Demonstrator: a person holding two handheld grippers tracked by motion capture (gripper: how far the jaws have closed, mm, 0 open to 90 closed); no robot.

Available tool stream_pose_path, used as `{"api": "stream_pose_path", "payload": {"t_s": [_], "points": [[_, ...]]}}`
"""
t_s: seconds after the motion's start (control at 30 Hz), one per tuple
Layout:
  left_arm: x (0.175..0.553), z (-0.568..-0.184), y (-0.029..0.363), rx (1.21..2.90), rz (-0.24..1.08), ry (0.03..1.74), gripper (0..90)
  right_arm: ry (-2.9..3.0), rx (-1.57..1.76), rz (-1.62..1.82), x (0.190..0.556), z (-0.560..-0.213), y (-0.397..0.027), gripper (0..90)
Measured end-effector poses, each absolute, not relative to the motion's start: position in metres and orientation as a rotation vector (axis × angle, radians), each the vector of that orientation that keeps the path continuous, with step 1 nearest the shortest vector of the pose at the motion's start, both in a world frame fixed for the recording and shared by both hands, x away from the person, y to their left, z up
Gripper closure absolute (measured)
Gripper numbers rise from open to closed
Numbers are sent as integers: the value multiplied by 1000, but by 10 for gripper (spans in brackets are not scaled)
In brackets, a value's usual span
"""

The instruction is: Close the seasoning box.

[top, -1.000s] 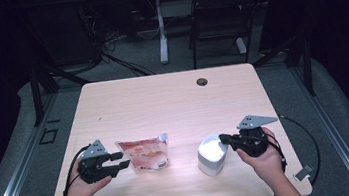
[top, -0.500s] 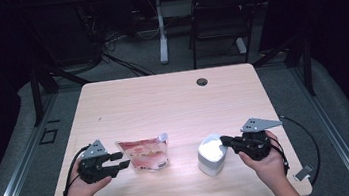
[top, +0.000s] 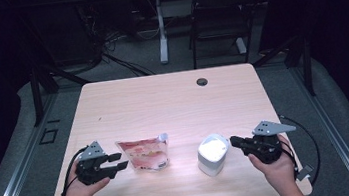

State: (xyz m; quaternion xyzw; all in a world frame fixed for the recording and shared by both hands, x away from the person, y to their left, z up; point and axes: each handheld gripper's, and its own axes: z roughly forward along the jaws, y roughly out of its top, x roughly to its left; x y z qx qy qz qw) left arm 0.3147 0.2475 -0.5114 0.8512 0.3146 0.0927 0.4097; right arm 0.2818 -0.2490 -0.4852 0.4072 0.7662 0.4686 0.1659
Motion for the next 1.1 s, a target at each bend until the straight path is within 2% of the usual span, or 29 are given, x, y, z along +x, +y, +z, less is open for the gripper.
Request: {"api": "stream_pose_path", "payload": {"t_s": [1.1], "points": [[297, -536, 250, 2146, 247, 837, 556, 2174, 1237, 1289, 268, -526, -265, 801]]}}
